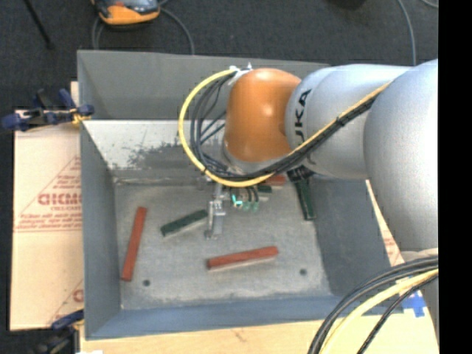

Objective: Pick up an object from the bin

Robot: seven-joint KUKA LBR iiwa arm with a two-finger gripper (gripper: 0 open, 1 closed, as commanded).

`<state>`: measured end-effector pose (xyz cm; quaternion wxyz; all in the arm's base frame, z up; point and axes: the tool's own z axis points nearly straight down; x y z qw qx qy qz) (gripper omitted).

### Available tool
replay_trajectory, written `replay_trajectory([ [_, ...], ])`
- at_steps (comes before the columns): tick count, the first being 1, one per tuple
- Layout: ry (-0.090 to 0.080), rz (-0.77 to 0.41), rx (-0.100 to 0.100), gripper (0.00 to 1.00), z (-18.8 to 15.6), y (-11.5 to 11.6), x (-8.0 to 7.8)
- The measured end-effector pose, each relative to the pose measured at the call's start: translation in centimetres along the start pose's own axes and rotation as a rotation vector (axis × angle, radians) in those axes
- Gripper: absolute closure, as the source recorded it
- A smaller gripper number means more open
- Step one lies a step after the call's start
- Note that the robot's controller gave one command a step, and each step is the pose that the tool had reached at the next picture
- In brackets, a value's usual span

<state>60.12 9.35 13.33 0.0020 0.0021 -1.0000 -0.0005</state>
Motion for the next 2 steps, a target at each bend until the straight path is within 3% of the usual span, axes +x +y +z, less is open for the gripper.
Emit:
replay_trajectory([
  [1,-0.007,0.002,-0.001,0.0,-0.5,0.0,-0.2],
  [2,-0.008,-0.143,0.001,1.0,5.1,0.9,-3.4],
])
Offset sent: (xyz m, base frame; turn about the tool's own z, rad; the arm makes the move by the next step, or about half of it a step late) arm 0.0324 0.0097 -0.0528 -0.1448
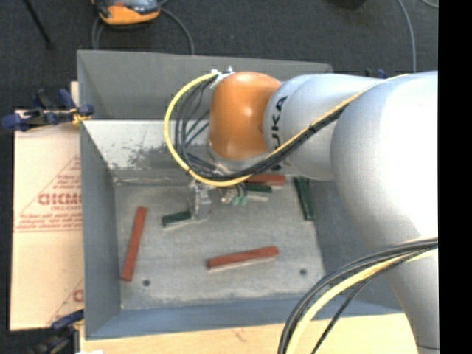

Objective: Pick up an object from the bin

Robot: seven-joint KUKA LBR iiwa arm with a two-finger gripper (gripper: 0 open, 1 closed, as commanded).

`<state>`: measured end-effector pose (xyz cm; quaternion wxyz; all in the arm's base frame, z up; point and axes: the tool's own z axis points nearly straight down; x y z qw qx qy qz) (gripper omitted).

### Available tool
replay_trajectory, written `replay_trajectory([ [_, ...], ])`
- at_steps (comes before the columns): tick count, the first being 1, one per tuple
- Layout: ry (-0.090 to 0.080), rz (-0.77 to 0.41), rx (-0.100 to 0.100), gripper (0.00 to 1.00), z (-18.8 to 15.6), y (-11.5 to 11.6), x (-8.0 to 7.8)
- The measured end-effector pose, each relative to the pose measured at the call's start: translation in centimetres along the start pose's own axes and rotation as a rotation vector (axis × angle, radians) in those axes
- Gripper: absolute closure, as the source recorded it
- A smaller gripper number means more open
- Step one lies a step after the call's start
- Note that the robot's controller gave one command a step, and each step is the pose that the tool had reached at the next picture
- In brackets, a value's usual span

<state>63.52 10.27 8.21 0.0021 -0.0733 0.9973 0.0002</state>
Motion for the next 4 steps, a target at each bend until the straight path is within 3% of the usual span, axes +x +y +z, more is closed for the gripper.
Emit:
replay_trajectory([
  [1,0.0,0.002,-0.001,0.0,0.0,0.0,0.0],
  [2,0.001,0.002,-0.001,0.0,0.0,0.0,0.0],
  [3,0.0,-0.23,0.001,0.0,0.6,1.8,0.6],
  [4,0.0,-0.465,-0.002,1.0,1.0,2.6,1.6],
])
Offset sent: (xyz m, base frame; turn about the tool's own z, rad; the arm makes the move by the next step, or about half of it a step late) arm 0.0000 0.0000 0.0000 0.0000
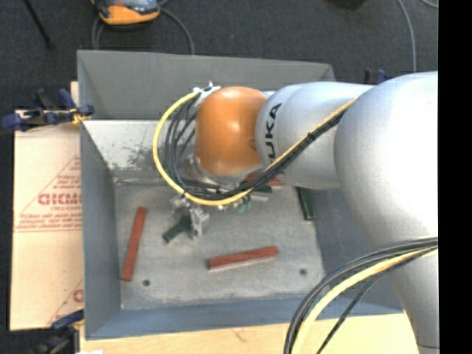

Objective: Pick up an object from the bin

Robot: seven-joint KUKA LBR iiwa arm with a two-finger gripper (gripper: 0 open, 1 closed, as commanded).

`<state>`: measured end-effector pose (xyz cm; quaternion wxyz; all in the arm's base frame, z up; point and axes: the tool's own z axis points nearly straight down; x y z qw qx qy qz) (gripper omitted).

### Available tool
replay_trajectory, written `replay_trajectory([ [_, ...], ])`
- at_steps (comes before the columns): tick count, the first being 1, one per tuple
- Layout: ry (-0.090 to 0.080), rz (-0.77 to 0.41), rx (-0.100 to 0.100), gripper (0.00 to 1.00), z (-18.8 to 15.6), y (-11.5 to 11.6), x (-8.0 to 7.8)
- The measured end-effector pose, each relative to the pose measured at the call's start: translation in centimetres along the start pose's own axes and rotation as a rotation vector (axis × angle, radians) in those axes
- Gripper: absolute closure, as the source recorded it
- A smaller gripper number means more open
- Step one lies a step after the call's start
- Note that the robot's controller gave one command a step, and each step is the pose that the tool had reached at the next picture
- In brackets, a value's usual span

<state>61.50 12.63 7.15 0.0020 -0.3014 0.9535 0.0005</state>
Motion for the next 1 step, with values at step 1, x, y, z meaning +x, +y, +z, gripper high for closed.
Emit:
replay_trajectory([
  [1,0.0,0.001,-0.001,1.0,0.0,0.01,0.0],
])
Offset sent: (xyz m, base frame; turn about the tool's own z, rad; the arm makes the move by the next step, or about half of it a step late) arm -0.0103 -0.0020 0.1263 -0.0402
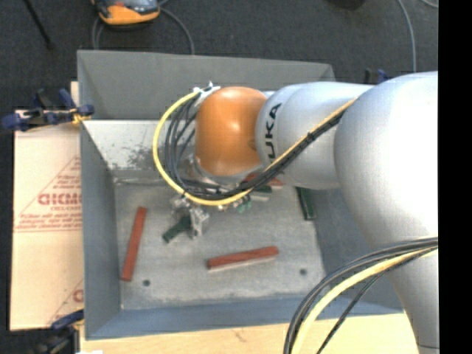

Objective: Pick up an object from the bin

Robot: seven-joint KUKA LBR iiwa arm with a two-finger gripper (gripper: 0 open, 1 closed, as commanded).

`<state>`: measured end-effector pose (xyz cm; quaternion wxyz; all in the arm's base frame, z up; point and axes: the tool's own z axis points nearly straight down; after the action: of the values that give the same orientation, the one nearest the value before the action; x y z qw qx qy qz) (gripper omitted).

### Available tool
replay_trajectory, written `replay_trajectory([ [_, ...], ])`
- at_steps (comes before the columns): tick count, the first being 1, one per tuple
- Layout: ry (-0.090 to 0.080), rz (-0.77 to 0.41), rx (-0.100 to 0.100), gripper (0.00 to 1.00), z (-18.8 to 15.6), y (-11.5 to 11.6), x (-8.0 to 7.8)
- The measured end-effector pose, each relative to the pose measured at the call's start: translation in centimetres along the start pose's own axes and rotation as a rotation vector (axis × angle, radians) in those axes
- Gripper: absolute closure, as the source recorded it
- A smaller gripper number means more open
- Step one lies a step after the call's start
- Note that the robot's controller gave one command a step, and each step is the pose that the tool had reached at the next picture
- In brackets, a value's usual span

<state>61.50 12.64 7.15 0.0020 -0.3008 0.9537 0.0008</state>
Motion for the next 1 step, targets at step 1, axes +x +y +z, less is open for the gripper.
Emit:
replay_trajectory([
  [1,0.0,-0.037,0.001,1.0,-12.75,0.32,0.82],
])
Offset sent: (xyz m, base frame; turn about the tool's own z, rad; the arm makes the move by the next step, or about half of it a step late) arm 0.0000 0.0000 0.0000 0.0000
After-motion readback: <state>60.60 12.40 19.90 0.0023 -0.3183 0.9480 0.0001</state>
